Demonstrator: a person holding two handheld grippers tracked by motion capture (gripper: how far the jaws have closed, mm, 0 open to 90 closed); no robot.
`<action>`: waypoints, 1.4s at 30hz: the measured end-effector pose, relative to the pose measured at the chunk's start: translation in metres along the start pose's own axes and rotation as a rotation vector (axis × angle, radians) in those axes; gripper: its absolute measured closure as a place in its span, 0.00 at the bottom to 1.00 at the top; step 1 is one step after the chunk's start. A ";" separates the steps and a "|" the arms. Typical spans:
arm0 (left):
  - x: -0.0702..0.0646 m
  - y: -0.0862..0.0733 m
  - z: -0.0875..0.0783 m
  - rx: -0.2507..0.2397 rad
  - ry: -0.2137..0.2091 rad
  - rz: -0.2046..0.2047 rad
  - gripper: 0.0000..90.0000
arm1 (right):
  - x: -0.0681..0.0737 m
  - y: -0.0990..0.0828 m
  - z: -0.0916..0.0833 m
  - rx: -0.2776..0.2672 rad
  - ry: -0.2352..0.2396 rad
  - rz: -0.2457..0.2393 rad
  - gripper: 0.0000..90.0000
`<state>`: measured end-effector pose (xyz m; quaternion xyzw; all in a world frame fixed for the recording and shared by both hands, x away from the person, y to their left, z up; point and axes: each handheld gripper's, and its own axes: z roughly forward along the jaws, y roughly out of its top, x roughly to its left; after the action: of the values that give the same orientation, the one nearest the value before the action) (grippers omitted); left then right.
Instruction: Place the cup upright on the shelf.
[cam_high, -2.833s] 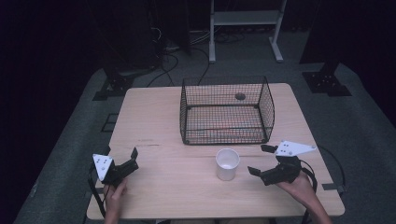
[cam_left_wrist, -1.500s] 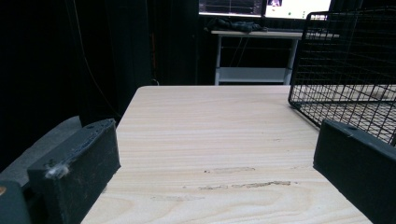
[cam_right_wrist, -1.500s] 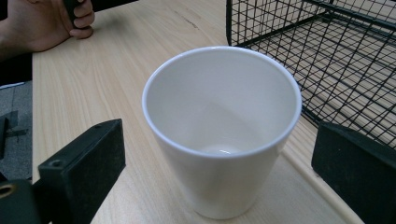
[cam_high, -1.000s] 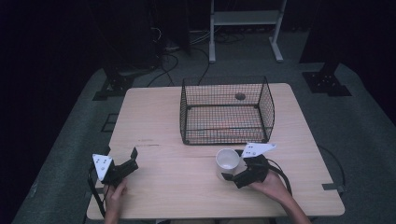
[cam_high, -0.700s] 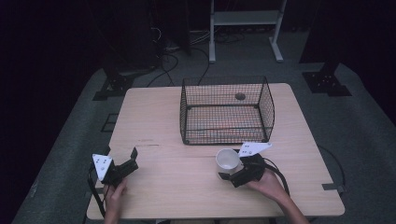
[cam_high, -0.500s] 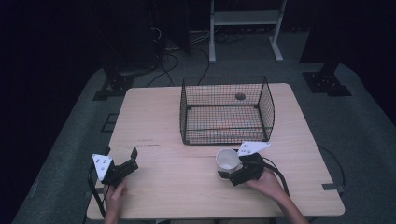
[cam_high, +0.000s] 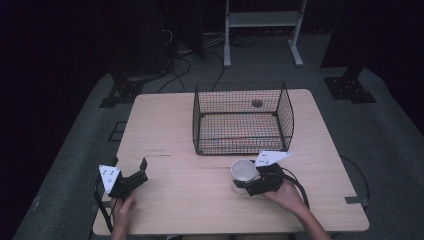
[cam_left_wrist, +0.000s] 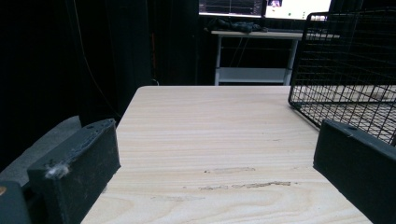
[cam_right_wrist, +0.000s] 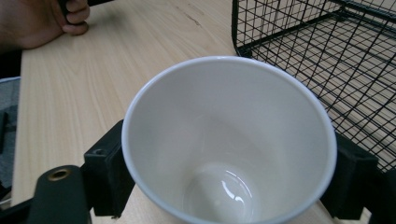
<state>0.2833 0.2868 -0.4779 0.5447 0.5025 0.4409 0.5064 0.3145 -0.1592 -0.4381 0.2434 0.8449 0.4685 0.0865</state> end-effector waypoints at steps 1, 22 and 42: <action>0.000 0.000 0.000 0.000 0.001 0.000 0.00 | -0.001 0.002 -0.002 -0.008 0.015 0.012 0.21; 0.000 0.000 0.000 0.000 0.001 0.001 0.00 | -0.014 0.032 -0.022 -0.008 0.079 0.001 0.21; 0.000 0.000 0.000 0.002 0.001 -0.003 0.00 | -0.032 0.067 -0.033 -0.016 0.120 -0.008 0.21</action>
<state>0.2832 0.2870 -0.4778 0.5445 0.5038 0.4398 0.5062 0.3524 -0.1698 -0.3668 0.2110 0.8456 0.4887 0.0397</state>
